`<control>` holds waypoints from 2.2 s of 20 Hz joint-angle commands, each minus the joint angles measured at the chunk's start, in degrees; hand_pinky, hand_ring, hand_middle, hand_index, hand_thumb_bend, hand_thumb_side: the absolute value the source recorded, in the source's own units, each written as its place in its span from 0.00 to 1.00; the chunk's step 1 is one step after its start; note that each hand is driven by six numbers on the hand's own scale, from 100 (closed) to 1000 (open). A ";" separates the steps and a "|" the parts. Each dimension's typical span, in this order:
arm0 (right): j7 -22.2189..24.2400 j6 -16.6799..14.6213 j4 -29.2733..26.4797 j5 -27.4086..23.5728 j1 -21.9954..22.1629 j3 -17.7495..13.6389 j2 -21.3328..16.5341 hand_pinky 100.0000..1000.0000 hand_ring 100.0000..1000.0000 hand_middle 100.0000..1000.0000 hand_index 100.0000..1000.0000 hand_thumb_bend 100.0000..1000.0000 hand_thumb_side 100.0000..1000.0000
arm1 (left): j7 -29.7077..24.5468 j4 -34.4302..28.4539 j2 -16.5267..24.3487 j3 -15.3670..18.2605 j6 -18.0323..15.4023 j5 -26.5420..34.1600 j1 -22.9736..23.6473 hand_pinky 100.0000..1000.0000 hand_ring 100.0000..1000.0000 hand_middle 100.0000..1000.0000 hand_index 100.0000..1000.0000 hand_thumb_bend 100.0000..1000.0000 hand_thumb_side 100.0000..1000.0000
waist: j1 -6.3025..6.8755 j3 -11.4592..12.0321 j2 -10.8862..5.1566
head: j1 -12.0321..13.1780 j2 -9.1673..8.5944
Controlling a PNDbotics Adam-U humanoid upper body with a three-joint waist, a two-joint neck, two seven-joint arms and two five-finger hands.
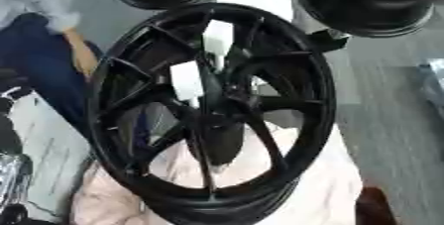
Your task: Pull the pin out of the wheel hub.
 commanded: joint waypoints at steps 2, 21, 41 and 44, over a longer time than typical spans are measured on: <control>-0.24 0.12 -1.67 0.45 -0.03 -0.11 -1.45 0.67 0.78 0.53 0.61 0.00 0.48 | -0.10 -1.48 1.08 0.27 0.16 -0.08 -0.56 0.54 0.54 0.50 0.67 0.03 0.80 | -0.63 0.75 -0.10 | 0.60 -0.66; -1.96 1.18 -3.58 1.56 1.41 -1.54 -2.97 0.67 0.78 0.53 0.61 0.00 0.48 | -10.25 -16.37 17.71 -9.95 7.57 -12.03 -14.96 0.58 0.56 0.52 0.73 0.00 0.44 | -0.64 1.80 2.40 | -5.07 -2.72; -1.75 2.39 -4.44 2.21 2.44 -0.99 -4.90 0.67 0.78 0.52 0.61 0.00 0.48 | -28.40 -17.74 42.17 -39.42 19.79 -11.54 -44.46 0.70 0.68 0.67 0.82 0.12 0.62 | 0.43 1.15 4.05 | -5.80 -3.79; -2.11 2.42 -4.44 2.25 2.78 -1.37 -4.83 0.67 0.78 0.52 0.61 0.00 0.48 | -31.17 -17.74 40.57 -43.70 22.45 -8.99 -48.96 0.70 0.68 0.67 0.82 0.12 0.62 | 0.21 2.03 3.96 | -6.62 -3.70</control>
